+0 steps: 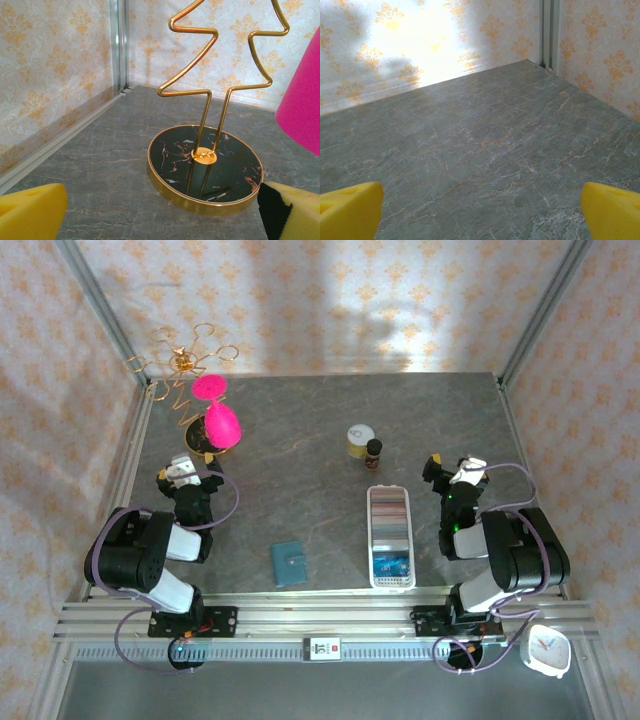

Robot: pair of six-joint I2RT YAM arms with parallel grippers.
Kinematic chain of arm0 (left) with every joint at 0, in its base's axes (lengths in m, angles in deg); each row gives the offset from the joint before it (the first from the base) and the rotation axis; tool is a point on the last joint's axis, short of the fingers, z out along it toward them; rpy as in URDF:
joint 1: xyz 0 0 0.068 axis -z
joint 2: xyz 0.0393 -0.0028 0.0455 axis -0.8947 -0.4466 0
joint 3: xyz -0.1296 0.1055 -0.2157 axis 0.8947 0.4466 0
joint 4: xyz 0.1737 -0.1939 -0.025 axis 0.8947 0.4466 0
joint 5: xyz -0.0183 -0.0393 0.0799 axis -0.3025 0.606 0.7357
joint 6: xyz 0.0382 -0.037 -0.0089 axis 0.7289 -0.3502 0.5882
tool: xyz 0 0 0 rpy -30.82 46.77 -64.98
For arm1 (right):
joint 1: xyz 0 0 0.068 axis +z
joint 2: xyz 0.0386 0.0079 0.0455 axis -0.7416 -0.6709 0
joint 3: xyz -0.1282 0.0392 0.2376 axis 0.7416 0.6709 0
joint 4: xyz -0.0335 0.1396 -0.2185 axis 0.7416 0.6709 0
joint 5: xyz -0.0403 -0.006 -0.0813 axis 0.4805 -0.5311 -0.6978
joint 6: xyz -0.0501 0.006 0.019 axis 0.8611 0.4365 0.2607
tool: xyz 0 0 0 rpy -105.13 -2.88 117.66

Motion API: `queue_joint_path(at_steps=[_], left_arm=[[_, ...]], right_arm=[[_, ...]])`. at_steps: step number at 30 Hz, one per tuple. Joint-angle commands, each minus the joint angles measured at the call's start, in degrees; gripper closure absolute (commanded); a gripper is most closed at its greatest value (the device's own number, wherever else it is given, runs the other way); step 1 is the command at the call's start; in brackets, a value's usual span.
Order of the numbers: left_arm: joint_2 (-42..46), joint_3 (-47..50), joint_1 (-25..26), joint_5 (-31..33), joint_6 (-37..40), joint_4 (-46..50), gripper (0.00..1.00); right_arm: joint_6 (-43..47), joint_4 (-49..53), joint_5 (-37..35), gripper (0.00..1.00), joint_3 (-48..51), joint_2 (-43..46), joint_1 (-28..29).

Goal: Put the credit cards into the card holder

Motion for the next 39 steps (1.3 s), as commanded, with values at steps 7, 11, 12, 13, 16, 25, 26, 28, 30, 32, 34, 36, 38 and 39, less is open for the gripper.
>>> queue_joint_path(at_steps=[7, 11, 12, 13, 16, 25, 26, 28, 30, 32, 34, 36, 38, 39], left_arm=[[-0.24, 0.04, 0.16, -1.24, 0.28, -1.72, 0.01], [1.25, 0.08, 0.45, -3.47, 1.56, -0.69, 0.01], [3.42, -0.23, 0.76, -4.11, 2.37, 1.39, 0.01], [6.55, -1.11, 1.76, -3.41, 3.02, 5.33, 0.01], [18.08, -7.73, 4.93, 0.71, 0.38, 28.53, 0.01], [41.23, -16.34, 4.43, -0.53, -27.60, 63.87, 0.01], [43.70, -16.89, 3.59, -4.51, -27.69, 66.71, 0.01], [47.72, -15.99, 2.28, -9.08, -29.43, 67.98, 0.01], [52.22, -13.55, 1.40, -11.94, -35.16, 67.86, 0.01], [54.96, -13.68, 0.79, -14.12, -36.71, 71.33, 0.01], [56.01, -15.46, 0.71, -15.23, -37.08, 77.03, 0.01], [55.59, -17.28, 0.78, -18.18, -37.51, 82.38, 0.01], [54.15, -18.18, 0.78, -24.19, -36.70, 84.74, 0.01], [53.06, -18.39, 0.77, -27.78, -36.67, 85.79, 0.01]], right_arm=[[0.89, -0.29, 0.20, 0.00, -0.96, -0.25, -0.28], [1.13, -0.66, 0.18, 0.00, -0.31, 0.85, -0.15], [1.20, 0.10, 0.31, 0.00, 0.13, 2.73, -0.10], [1.43, 3.19, 0.13, 0.00, -0.06, 5.61, -0.10], [-0.12, 19.62, -3.44, 0.00, -4.00, 15.31, -0.10], [-25.97, 62.90, -17.33, 0.00, -16.66, 36.33, -0.37], [-26.77, 64.63, -17.03, 0.00, -16.84, 38.07, -0.37], [-30.64, 67.23, -16.45, 0.00, -16.58, 41.14, -0.37], [-31.35, 68.85, -13.00, 0.00, -16.33, 44.41, -0.37], [-31.58, 71.30, -9.20, 0.01, -16.79, 46.32, -0.37], [-32.38, 74.94, -7.24, 0.02, -18.22, 47.67, -0.35], [-31.90, 79.13, -3.87, 0.03, -20.22, 48.37, -0.37], [-30.77, 81.65, 1.39, 0.05, -22.19, 48.76, -0.36], [-29.96, 82.32, 5.26, 0.07, -23.15, 48.89, -0.37]])
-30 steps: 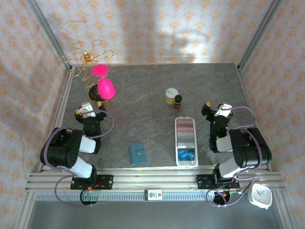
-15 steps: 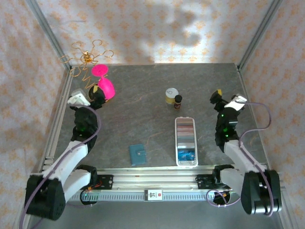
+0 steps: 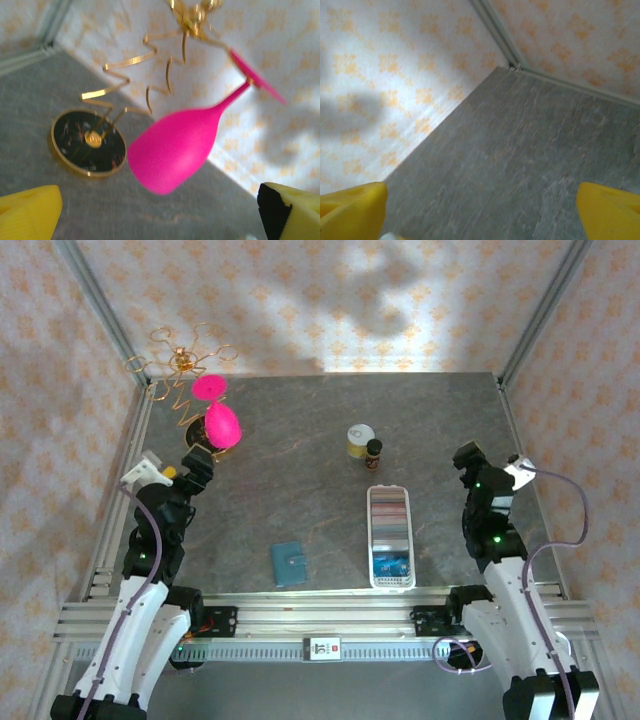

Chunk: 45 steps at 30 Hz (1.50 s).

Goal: Put the credit cards into the card holder

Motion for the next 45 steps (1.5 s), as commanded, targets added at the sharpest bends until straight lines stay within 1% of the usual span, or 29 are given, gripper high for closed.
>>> queue_joint_path(at_steps=[1, 3, 4, 6, 7, 9, 12, 14, 16, 18, 20, 22, 23, 26, 30, 32, 33, 34, 41, 45], left_arm=[[-2.65, -2.18, -0.39, -13.34, -1.80, 9.83, 0.01], [-5.22, -2.44, -0.17, -18.87, -1.97, 11.79, 0.01], [-6.20, -2.44, 0.17, -20.19, -2.43, 12.90, 0.02], [-7.47, -1.99, 2.14, -23.05, -2.94, 13.98, 0.04], [-7.50, -1.59, 3.52, -23.04, -3.19, 14.65, 0.04], [-7.01, -0.46, 6.44, -22.67, -3.88, 15.87, 0.05], [-5.81, 1.56, 11.11, -22.59, -5.02, 17.71, 0.08], [-4.81, 3.11, 14.20, -21.94, -6.66, 18.96, 0.13], [-3.63, 4.85, 17.26, -21.18, -8.26, 18.97, 0.18], [-2.88, 6.62, 20.66, -19.16, -10.50, 19.04, 0.19], [-2.67, 8.16, 24.32, -17.87, -12.93, 18.42, 0.24], [-2.68, 8.96, 27.63, -15.92, -14.99, 18.51, 0.27], [-2.67, 9.30, 29.27, -14.83, -15.77, 18.88, 0.28], [-2.61, 10.50, 32.03, -13.02, -17.16, 20.41, 0.32], [-2.09, 12.81, 33.17, -14.08, -18.01, 21.12, 0.37], [-1.56, 13.57, 33.42, -14.49, -17.91, 21.71, 0.38], [-1.29, 13.79, 33.44, -14.57, -17.78, 21.89, 0.38], [-1.18, 14.01, 33.40, -14.79, -17.68, 21.94, 0.38], [-2.56, 15.79, 33.71, -18.45, -17.97, 18.22, 0.41], [-3.92, 16.32, 34.07, -18.90, -18.20, 16.90, 0.41]], right_arm=[[0.73, 6.41, 12.82, 0.10, -4.33, 1.16, -0.14], [0.42, 5.59, 21.36, 0.14, -5.70, 0.94, 0.07], [-0.47, 5.36, 24.36, 0.15, -6.32, 0.70, 0.34], [-2.73, 5.73, 28.10, 0.17, -7.84, -0.31, 2.35], [-3.31, 6.17, 28.57, 0.19, -8.54, -0.86, 4.01], [-4.62, 7.26, 27.29, 0.22, -9.75, -2.02, 9.25], [-5.94, 8.30, 22.28, 0.27, -10.94, -4.59, 20.35], [-7.15, 8.76, 17.00, 0.31, -11.59, -7.63, 30.11], [-8.24, 7.92, 13.34, 0.34, -11.81, -11.67, 38.57], [-8.90, 6.12, 10.64, 0.41, -12.22, -17.38, 46.19], [-8.77, 3.78, 9.96, 0.52, -13.49, -24.70, 52.45], [-8.76, 2.02, 9.73, 0.64, -15.45, -32.23, 56.81], [-8.65, 1.16, 9.95, 0.68, -16.63, -35.79, 58.56], [-10.05, -2.38, 12.62, 0.82, -18.46, -43.74, 60.87], [-13.72, -10.33, 17.83, 0.90, -16.36, -49.57, 61.16], [-15.40, -10.97, 17.59, 0.97, -16.31, -51.77, 61.29], [-16.03, -10.97, 17.28, 0.99, -16.33, -52.52, 61.28], [-16.59, -11.06, 17.04, 1.00, -16.33, -53.31, 61.28], [-17.44, -9.80, 18.32, 1.00, -17.51, -57.75, 61.38], [-17.46, -8.01, 17.90, 1.00, -17.34, -58.99, 61.33]])
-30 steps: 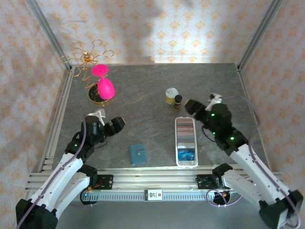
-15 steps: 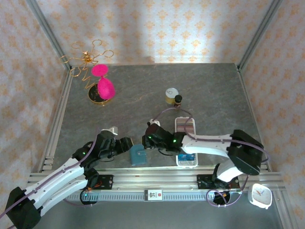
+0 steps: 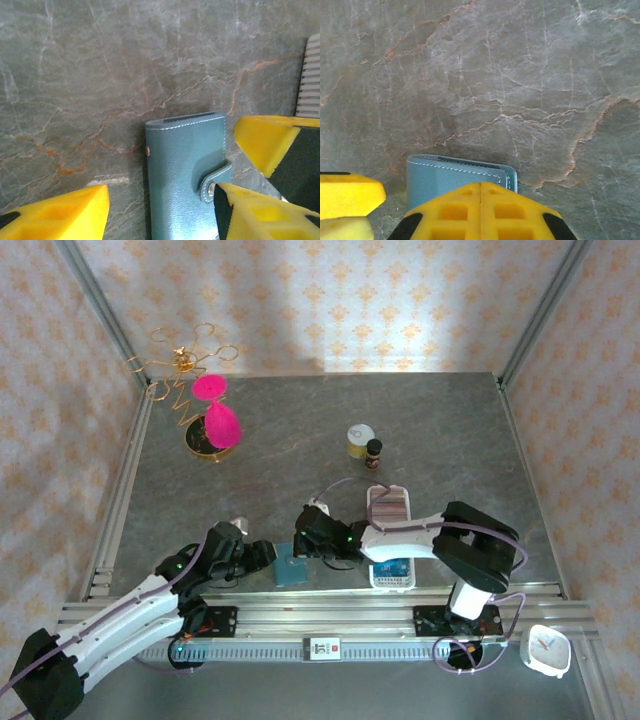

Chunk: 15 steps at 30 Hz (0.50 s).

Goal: Put the credit cards into the card holder

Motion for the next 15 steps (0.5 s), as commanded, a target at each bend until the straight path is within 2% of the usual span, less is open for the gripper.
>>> queue_joint_path(at_steps=[1, 9, 15], left_arm=[[-0.98, 0.83, 0.77, -1.39, -0.80, -2.44, 0.41], [-2.82, 1.73, 3.13, -1.61, -2.64, -6.13, 0.41], [-4.99, 1.74, 4.92, -1.81, -3.70, -8.90, 0.48]], right_arm=[[-0.93, 1.58, -0.62, 1.00, -0.53, -1.38, 0.26], [-1.88, 1.79, -1.61, 1.00, 1.00, -2.38, 0.22], [-2.87, 0.61, -1.88, 1.00, 2.80, -1.91, 0.20]])
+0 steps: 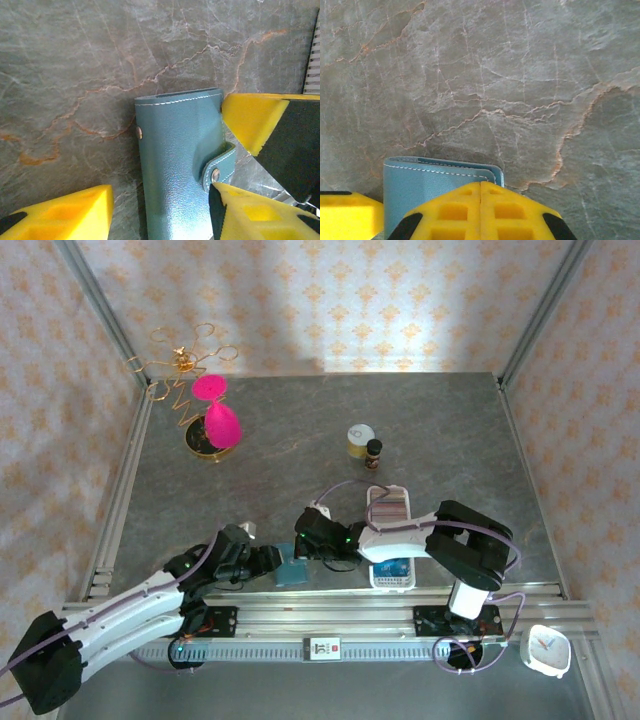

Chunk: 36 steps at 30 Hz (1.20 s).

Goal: Put the credit cards into the card holder

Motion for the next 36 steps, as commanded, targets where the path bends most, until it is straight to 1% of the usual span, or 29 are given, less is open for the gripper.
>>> queue_joint_path(at_steps=[1, 4, 12, 15, 18, 21, 23, 28, 31, 33, 35, 36], left_arm=[[-0.74, 0.76, 1.14, -0.78, -1.86, -4.07, 0.49], [-1.39, 0.94, 2.31, -0.38, -2.82, -5.72, 0.54], [-4.08, 0.69, 4.61, 0.85, -4.10, -8.84, 0.59], [-4.63, 0.37, 4.77, 1.09, -4.20, -9.79, 0.63], [-5.16, 0.25, 4.80, 1.23, -4.08, -11.29, 0.68], [-5.97, 0.39, 4.81, 0.89, -4.90, -13.42, 0.78], [-6.20, 0.03, 4.84, 0.45, -5.05, -14.67, 0.81], [-6.07, -2.90, 4.87, 1.24, -2.89, -14.10, 0.89], [-6.05, -5.05, 4.85, 0.91, -0.78, -14.37, 0.94], [-6.09, -7.56, 4.82, 1.90, 1.46, -12.56, 1.00], [-6.40, -10.58, 4.85, 3.37, 4.68, -10.06, 1.00], [-6.68, -12.58, 4.86, 4.59, 6.64, -8.46, 1.00]], right_arm=[[-1.38, 1.15, -1.82, 1.00, 2.51, 0.20, 0.22], [-1.78, 0.39, -1.86, 1.00, 3.21, 0.66, 0.19], [-3.26, -2.93, -2.07, 1.00, 5.83, 2.30, 0.21], [-3.66, -4.03, -2.08, 1.00, 6.59, 3.18, 0.20], [-4.10, -5.24, -2.21, 1.00, 7.48, 4.02, 0.22], [-4.44, -5.71, -2.36, 1.00, 7.84, 4.44, 0.22], [-4.89, -6.52, -2.56, 1.00, 8.34, 5.01, 0.21], [-5.34, -10.02, -3.62, 1.00, 10.60, 8.33, 0.22], [-4.84, -10.13, -6.16, 1.00, 11.32, 11.73, 0.22], [-4.71, -7.79, -10.41, 1.00, 11.47, 14.85, 0.17], [-3.86, -5.45, -15.02, 0.94, 11.75, 19.01, 0.22], [-2.75, -4.23, -17.20, 0.89, 11.75, 21.50, 0.24]])
